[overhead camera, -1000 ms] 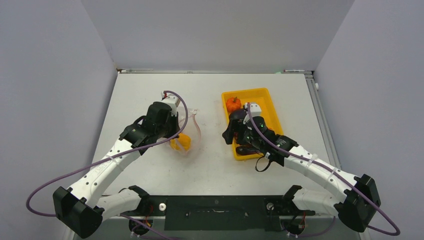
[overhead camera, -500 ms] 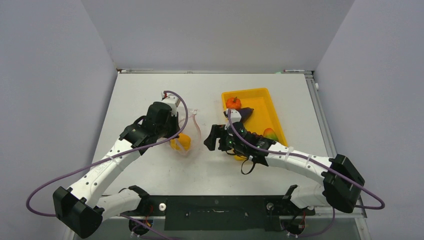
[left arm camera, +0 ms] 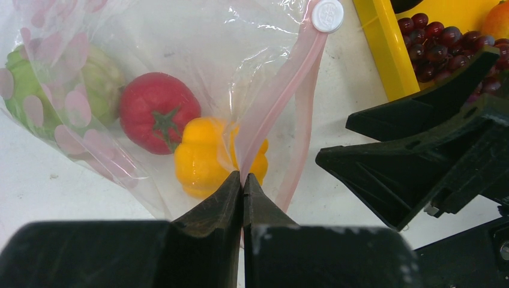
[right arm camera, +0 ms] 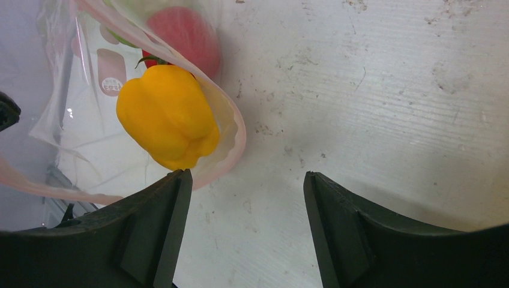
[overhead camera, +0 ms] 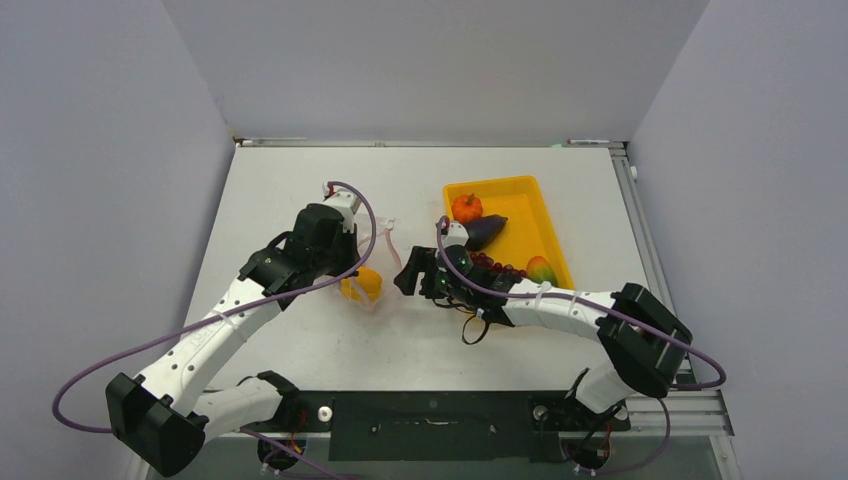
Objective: Place the food in the zip-top bag and seal the zipper
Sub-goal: Adjust the zipper food storage bag at the center of the board.
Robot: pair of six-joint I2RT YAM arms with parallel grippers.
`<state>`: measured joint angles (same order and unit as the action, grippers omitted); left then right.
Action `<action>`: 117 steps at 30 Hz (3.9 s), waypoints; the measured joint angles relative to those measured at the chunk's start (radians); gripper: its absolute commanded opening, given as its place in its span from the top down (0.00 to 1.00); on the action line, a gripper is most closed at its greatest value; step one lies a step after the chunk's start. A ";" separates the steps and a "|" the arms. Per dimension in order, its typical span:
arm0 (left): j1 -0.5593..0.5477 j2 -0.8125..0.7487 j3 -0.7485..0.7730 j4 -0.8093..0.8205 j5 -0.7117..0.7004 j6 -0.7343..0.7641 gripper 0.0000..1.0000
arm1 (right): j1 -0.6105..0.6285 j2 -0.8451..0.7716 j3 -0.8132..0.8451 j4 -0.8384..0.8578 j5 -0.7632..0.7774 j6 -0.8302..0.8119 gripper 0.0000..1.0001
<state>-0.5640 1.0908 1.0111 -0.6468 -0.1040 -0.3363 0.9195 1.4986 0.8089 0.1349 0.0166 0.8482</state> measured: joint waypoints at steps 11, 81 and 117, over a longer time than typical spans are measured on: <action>-0.004 0.000 0.000 0.000 -0.002 0.000 1.00 | 0.005 0.135 0.053 0.110 0.021 0.064 0.45; -0.072 -0.226 0.414 -0.378 0.190 -0.066 0.98 | 0.141 -0.201 0.524 -0.379 0.040 -0.284 0.95; -0.016 -0.212 0.219 -0.141 0.158 -0.156 0.98 | 0.021 -0.215 0.448 -0.413 0.077 -0.361 0.95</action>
<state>-0.5804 0.8791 1.2304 -0.7879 0.0540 -0.4927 0.9405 1.2839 1.2568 -0.2783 0.0940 0.4870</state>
